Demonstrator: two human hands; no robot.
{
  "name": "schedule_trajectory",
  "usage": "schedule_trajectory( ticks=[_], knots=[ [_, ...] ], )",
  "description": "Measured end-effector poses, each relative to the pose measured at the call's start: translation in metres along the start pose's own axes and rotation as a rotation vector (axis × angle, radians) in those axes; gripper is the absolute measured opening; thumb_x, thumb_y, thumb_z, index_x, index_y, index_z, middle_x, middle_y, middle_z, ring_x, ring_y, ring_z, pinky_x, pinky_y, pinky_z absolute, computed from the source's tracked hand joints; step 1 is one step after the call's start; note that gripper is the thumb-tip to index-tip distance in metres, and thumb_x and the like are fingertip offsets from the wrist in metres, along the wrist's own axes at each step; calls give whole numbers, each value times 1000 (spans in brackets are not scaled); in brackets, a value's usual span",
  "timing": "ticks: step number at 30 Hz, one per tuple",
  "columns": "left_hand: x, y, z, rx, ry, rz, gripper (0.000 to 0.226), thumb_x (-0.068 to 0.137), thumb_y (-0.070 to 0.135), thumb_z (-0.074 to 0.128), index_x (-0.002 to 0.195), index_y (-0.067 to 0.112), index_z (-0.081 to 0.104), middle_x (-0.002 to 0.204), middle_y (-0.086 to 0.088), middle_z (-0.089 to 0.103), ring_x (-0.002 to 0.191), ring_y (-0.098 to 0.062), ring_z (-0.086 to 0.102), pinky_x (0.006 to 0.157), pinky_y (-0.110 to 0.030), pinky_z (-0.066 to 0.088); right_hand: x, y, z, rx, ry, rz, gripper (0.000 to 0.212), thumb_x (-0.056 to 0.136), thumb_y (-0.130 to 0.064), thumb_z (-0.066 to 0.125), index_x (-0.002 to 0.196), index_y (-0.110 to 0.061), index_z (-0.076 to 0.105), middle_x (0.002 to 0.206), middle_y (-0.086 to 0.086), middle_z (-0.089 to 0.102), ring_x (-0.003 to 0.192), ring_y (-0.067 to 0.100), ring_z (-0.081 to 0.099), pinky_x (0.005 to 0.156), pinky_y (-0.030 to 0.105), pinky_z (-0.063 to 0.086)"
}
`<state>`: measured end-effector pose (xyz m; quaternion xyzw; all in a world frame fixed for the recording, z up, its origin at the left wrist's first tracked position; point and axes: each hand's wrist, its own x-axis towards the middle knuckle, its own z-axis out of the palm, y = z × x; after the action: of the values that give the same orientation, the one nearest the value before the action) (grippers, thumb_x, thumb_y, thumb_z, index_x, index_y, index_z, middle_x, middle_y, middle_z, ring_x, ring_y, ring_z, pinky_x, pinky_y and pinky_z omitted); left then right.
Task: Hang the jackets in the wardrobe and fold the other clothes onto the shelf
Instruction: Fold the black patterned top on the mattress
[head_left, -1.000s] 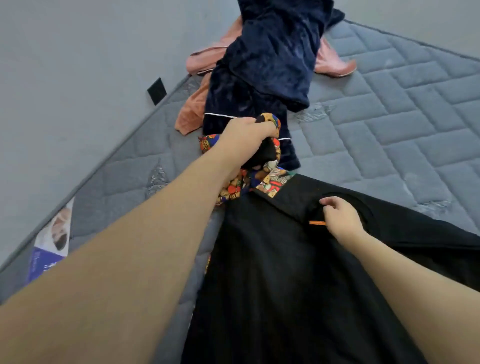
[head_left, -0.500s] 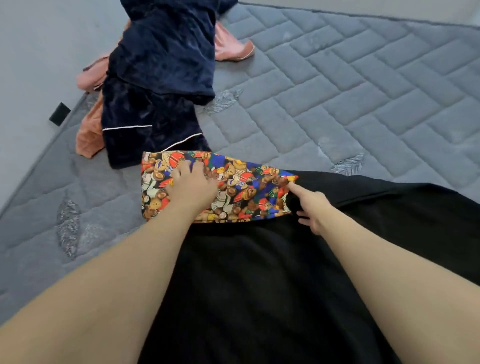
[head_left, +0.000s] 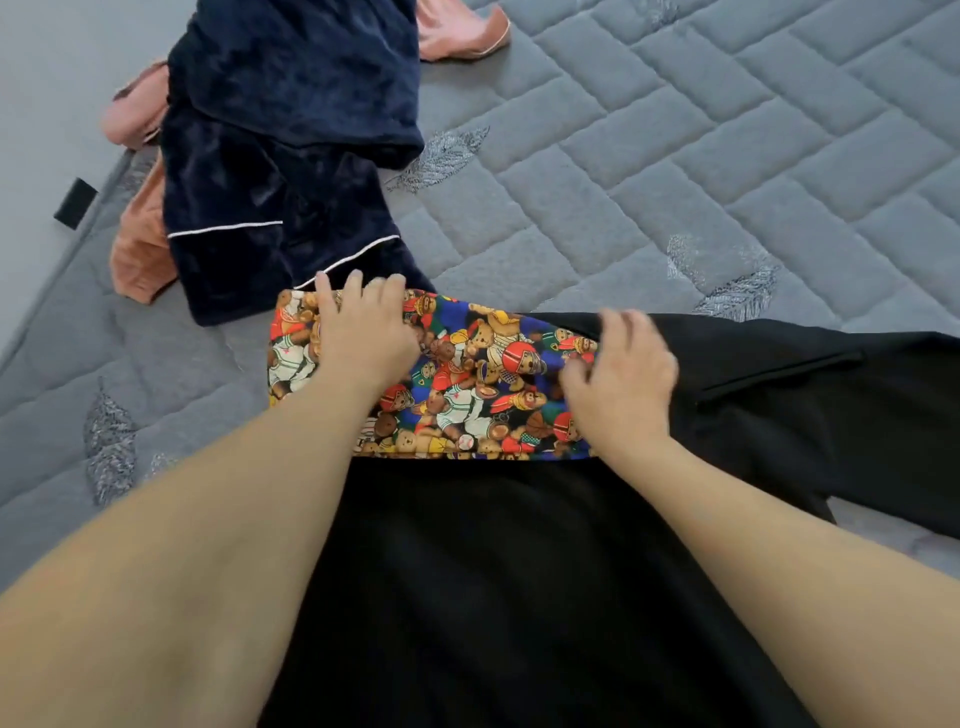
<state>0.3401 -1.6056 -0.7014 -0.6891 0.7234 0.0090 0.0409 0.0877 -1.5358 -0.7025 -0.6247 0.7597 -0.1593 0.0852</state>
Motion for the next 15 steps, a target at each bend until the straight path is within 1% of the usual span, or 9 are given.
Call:
schedule_trajectory(
  ticks=[2,4,5,7,8,10,12,14,15],
  knots=[
    [14,-17,-7,75,-5,79,34,92,18,43,121,10,57,115,-13,60,114,-36,51,114,-57,20,3,-10,16,-62,-151,-57,55,92,-43,50,139,-14,43,139,7,45,126,27,43,105,46,31],
    [22,-27,-12,20,-10,167,26,96,19,41,107,8,62,103,-13,61,97,-37,55,94,-50,41,8,-8,28,-112,-177,-22,48,95,-45,47,134,-17,47,132,7,47,122,27,43,104,43,30],
    [24,-30,-15,-64,-38,172,25,97,21,40,100,9,61,98,-12,61,92,-36,56,83,-46,44,11,-5,31,-117,-154,-2,43,96,-45,46,130,-18,49,127,7,48,118,28,44,102,43,30],
    [27,-35,-16,-159,-166,105,28,96,28,35,83,16,57,87,-6,60,83,-32,56,71,-39,42,15,-2,37,-78,-116,17,40,96,-47,42,123,-19,52,119,7,50,112,28,45,99,43,30],
    [31,-38,-15,-148,-228,71,32,94,31,33,77,19,56,82,-3,58,81,-30,55,69,-38,41,17,-1,39,-45,-110,25,40,96,-50,40,120,-20,53,117,6,50,111,28,44,100,44,30],
    [41,-40,-9,-31,-271,73,36,94,35,31,74,20,56,79,0,56,78,-27,52,68,-37,40,22,1,43,25,-93,76,40,94,-55,38,112,-24,55,112,2,48,111,26,43,101,44,29],
    [48,-37,4,79,-216,129,36,97,36,30,78,16,52,87,-5,61,82,-30,54,70,-37,39,24,3,48,47,-51,120,35,94,-55,38,104,-26,55,107,1,48,108,26,43,99,45,29],
    [47,-33,24,115,-101,184,33,101,32,32,85,12,52,94,-12,63,87,-35,56,72,-41,37,21,5,58,-20,23,74,30,95,-49,41,102,-23,54,104,2,48,103,26,44,98,44,29],
    [43,-32,33,116,-49,182,32,101,31,34,87,9,53,93,-15,62,86,-36,55,72,-43,36,18,6,63,-44,63,47,28,94,-46,43,102,-22,52,103,3,48,102,25,43,98,43,29]
  ],
)
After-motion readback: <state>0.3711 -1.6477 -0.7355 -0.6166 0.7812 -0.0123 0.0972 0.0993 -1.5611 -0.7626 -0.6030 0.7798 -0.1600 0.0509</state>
